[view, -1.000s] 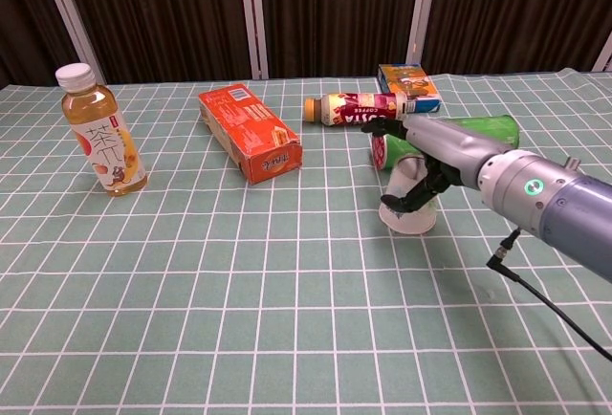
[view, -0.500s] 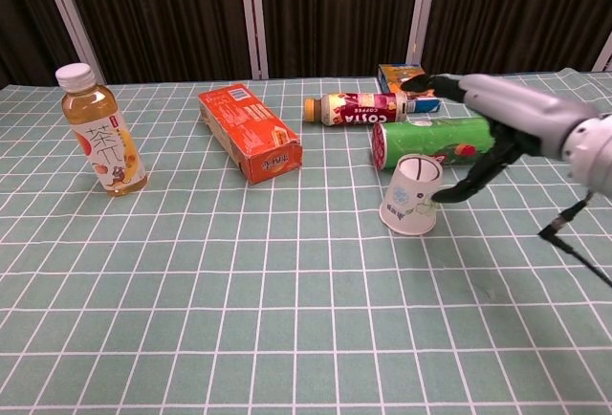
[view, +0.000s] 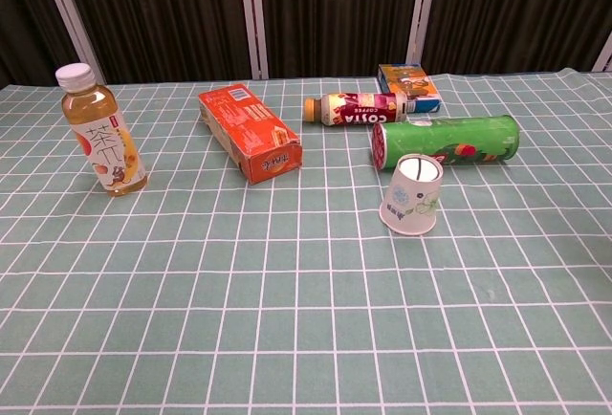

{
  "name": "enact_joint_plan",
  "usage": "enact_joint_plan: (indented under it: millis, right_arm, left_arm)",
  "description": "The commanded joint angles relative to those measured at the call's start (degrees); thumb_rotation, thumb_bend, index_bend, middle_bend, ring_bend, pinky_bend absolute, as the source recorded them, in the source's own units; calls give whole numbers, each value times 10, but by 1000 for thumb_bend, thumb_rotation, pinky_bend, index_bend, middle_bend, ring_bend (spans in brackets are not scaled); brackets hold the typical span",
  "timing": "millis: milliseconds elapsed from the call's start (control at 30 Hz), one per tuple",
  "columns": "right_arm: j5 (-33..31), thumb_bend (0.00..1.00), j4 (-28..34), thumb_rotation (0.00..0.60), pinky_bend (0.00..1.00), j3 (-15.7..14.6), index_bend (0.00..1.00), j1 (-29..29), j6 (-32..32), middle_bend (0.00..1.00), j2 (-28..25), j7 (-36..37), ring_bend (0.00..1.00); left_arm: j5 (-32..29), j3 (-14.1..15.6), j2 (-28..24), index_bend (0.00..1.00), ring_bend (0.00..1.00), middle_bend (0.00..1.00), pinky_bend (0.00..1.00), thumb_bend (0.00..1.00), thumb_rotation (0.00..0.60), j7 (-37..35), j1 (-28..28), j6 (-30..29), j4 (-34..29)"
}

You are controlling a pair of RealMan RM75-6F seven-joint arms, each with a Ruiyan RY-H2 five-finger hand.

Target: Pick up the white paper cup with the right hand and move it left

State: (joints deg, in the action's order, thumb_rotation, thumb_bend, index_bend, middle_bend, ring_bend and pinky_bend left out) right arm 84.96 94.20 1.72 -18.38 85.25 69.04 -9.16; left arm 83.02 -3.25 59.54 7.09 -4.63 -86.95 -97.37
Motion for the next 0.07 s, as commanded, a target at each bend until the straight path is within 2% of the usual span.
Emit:
enact_joint_plan:
  millis: [33, 67]
  right_arm:
    - [7, 0, -6, 600, 0, -6, 0, 27, 32, 0, -8, 2, 0]
    - [9, 0, -10, 600, 0, -6, 0, 30, 36, 0, -8, 0, 0]
  left_arm:
    - [2, 2, 0, 0, 0, 0, 0, 0, 600, -3, 1, 1, 2]
    - [2, 2, 0, 0, 0, 0, 0, 0, 600, -5, 1, 1, 2]
